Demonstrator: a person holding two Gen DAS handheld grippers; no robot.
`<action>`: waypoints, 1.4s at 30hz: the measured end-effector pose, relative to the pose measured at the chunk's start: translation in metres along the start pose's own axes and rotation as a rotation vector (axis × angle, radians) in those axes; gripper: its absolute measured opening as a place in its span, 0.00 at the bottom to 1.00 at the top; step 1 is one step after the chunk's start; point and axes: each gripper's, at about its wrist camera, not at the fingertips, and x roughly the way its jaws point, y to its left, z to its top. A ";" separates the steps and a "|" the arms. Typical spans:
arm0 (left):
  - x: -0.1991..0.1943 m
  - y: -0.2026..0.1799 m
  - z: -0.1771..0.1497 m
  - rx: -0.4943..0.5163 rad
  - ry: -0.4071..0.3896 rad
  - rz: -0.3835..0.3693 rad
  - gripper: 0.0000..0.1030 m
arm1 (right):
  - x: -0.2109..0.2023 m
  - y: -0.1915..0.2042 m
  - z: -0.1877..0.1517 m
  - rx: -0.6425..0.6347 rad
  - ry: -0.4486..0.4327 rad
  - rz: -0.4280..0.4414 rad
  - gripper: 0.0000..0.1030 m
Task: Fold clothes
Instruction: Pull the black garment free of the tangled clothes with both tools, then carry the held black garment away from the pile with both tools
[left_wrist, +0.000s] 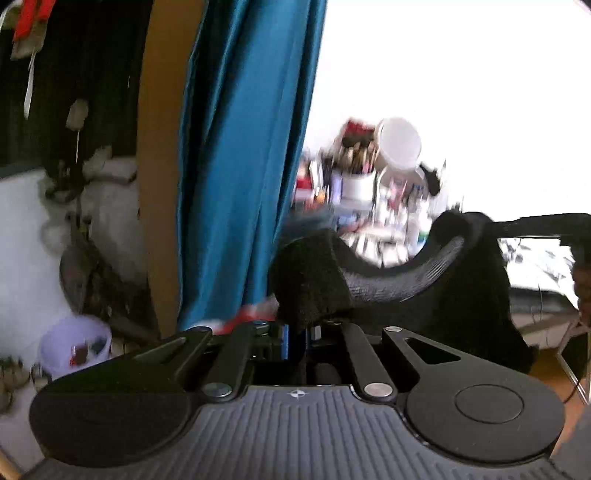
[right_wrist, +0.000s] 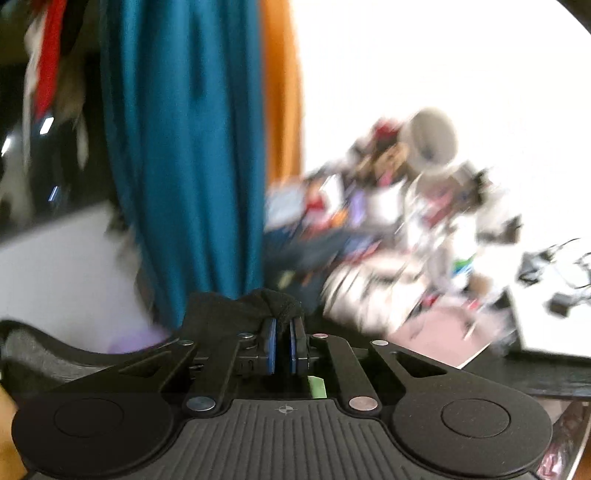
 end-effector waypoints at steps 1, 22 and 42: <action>0.002 -0.006 0.007 0.021 -0.023 -0.002 0.08 | -0.008 -0.007 0.005 0.010 -0.027 -0.014 0.06; 0.074 -0.039 -0.062 0.265 0.285 -0.226 0.66 | -0.002 -0.032 -0.074 -0.028 0.263 -0.020 0.76; 0.015 -0.047 -0.009 -0.019 0.165 0.083 0.12 | 0.005 -0.048 -0.045 0.139 0.241 0.167 0.11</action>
